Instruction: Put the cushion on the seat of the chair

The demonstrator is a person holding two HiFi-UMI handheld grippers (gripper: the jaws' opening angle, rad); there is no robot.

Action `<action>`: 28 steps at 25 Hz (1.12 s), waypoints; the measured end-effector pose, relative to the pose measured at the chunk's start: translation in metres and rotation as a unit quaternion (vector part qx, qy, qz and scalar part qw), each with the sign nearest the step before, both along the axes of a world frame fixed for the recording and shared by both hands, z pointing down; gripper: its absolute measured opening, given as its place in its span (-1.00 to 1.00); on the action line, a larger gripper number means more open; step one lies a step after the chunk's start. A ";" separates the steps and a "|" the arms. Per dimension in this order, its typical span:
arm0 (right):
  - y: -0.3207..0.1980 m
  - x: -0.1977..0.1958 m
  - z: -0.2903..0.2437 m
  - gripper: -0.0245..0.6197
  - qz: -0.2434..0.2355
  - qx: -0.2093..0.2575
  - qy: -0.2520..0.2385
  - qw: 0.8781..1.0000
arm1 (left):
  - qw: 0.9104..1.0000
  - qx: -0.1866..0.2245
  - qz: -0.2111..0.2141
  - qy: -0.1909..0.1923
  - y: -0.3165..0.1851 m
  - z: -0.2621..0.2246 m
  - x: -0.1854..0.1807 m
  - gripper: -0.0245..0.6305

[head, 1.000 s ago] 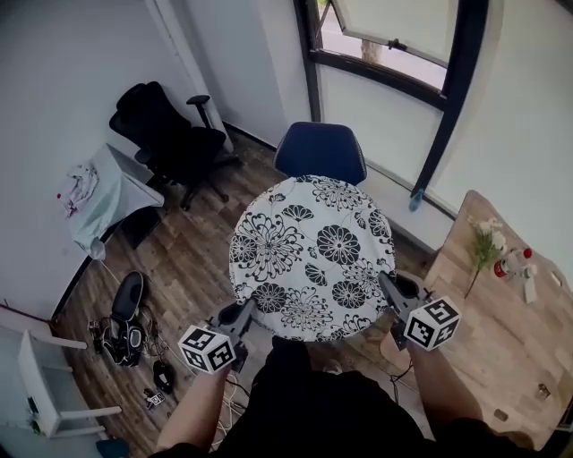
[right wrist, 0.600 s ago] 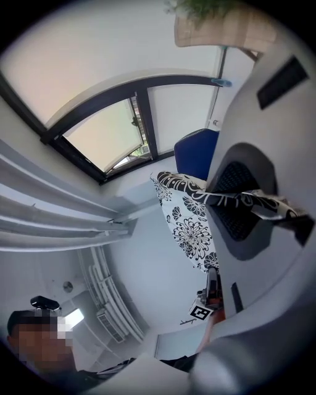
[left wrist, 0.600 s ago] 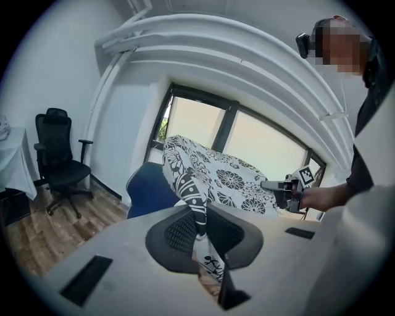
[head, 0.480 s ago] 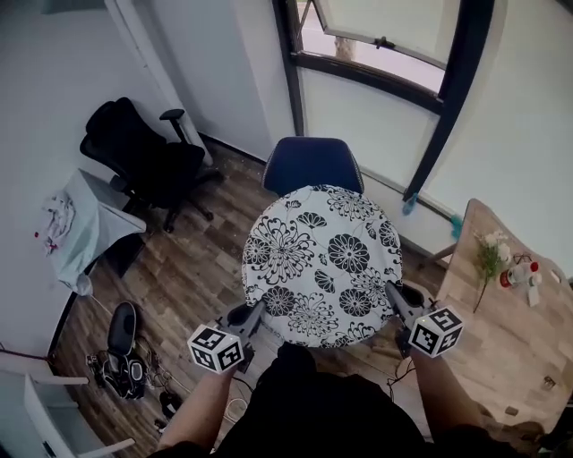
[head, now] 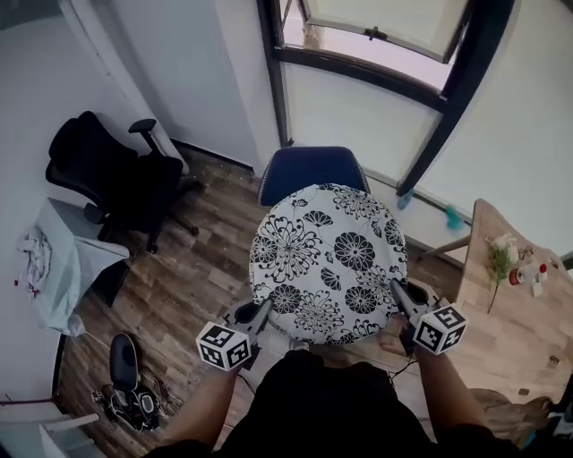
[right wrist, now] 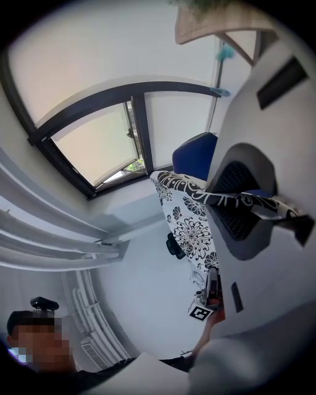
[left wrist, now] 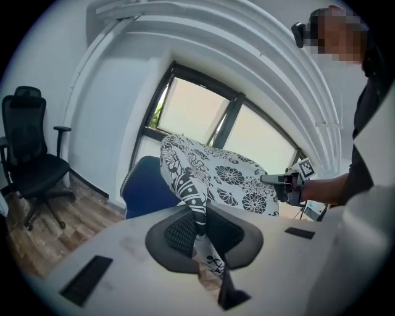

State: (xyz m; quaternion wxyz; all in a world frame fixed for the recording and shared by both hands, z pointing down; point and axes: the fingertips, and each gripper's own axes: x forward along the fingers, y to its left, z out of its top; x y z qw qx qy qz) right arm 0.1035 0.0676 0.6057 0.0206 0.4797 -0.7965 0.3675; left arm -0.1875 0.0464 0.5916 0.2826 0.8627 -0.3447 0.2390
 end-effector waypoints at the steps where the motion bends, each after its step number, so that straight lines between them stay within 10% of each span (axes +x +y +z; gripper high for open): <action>1: -0.002 -0.002 0.004 -0.80 0.003 0.000 0.003 1.000 | 1.000 -0.003 0.008 0.000 -0.005 0.007 -0.001 -0.86; 9: -0.009 -0.017 0.009 -0.80 0.033 -0.005 0.015 0.999 | 0.999 0.024 0.038 0.022 -0.028 0.015 -0.004 -0.86; 15: 0.010 -0.025 -0.031 -0.80 0.049 -0.055 0.029 0.997 | 0.998 -0.036 0.050 0.030 -0.017 -0.011 -0.011 -0.86; 28: 0.012 0.000 -0.108 -0.80 -0.018 -0.010 0.057 0.998 | 0.999 0.021 -0.019 0.024 0.012 -0.077 0.007 -0.86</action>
